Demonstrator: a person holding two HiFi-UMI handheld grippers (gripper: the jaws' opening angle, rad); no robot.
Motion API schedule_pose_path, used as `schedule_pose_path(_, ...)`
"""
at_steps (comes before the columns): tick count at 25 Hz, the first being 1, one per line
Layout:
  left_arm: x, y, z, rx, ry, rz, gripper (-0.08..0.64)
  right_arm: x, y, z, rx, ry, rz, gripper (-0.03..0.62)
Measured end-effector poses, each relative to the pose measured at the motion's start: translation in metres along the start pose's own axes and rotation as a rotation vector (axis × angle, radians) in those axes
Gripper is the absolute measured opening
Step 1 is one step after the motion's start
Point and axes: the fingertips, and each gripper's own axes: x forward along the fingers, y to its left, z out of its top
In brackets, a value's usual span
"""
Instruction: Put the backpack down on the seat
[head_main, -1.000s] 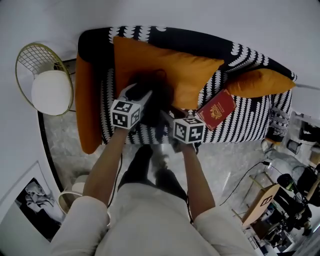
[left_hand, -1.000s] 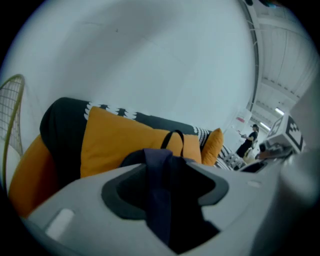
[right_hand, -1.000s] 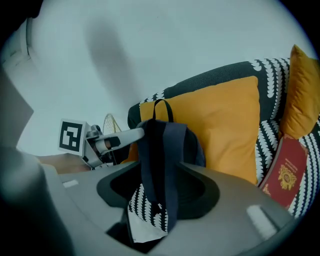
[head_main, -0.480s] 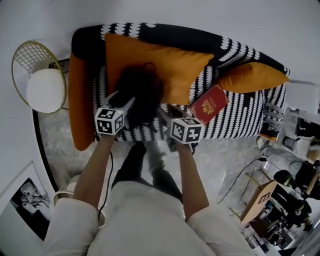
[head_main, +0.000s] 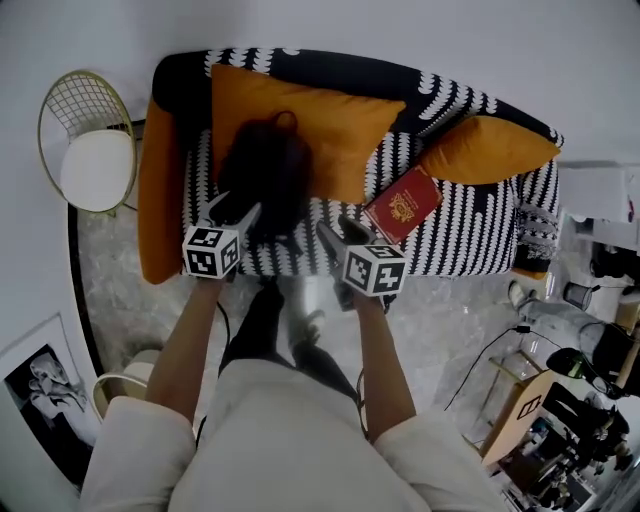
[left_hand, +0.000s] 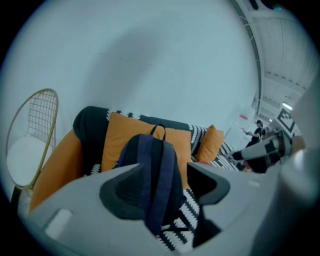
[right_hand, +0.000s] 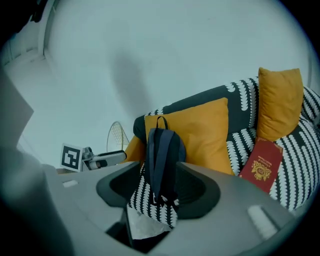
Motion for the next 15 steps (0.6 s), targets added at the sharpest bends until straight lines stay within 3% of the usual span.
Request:
schedule_pose_path(4, -0.03, -0.032, -0.003, 0.034, -0.014, 0.011, 0.264, -0.037, 0.008, -0.009, -0.061, -0.006, 0.015, 0.225)
schedule_pose_path(9, -0.077, -0.065, -0.007, 0.056, -0.042, 0.026, 0.258, -0.081, 0.022, -0.016, -0.056, -0.035, 0.034, 0.204)
schedule_pose_path(15, -0.133, -0.094, 0.002, 0.041, -0.138, 0.055, 0.251, -0.131, 0.038, -0.021, -0.095, -0.051, 0.031, 0.186)
